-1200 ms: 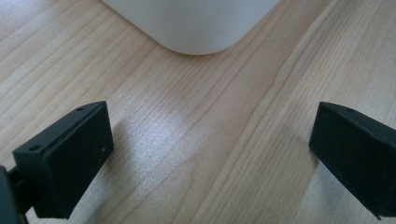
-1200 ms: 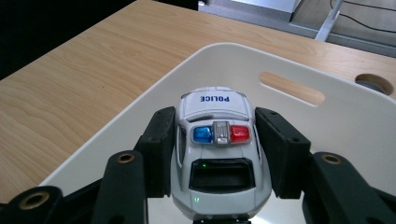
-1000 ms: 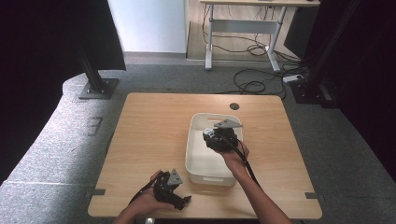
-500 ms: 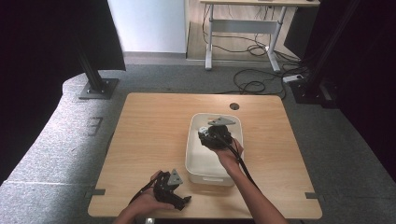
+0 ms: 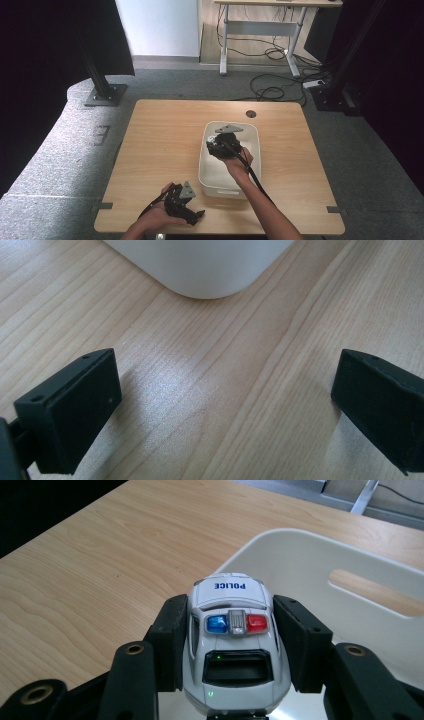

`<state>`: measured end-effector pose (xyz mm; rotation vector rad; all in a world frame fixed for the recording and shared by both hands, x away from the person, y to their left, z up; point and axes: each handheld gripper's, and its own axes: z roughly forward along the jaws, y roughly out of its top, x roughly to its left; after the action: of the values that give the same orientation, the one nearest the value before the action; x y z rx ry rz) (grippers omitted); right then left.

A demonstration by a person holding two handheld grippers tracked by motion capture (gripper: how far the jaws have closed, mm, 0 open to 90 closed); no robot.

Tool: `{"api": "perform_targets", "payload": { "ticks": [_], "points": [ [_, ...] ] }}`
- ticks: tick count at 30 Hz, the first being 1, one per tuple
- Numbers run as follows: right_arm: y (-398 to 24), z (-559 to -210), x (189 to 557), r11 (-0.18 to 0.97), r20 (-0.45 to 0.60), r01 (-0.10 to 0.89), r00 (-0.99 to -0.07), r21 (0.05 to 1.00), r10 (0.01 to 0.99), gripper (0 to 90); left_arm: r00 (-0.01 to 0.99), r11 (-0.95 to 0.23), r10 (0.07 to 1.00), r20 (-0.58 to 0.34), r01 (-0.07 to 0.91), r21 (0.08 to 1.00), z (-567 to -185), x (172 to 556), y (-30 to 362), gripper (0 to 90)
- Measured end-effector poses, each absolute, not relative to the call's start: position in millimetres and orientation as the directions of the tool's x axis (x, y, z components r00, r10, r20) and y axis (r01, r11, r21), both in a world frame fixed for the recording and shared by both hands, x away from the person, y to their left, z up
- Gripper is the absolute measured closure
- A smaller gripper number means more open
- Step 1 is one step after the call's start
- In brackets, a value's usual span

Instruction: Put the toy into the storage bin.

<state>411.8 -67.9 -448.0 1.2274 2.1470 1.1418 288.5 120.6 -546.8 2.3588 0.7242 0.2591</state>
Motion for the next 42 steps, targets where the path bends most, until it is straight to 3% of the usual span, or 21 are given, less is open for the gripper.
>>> {"api": "perform_targets", "payload": {
  "ticks": [42],
  "points": [
    [-52.8, -472.3, 429.2, 0.316, 0.001, 0.573, -0.484, 0.756, 0.875, 50.2, 0.831, -0.639, 0.556, -0.001, 0.429, 0.639, -547.1, 288.6, 120.1, 0.1]
  ]
}}
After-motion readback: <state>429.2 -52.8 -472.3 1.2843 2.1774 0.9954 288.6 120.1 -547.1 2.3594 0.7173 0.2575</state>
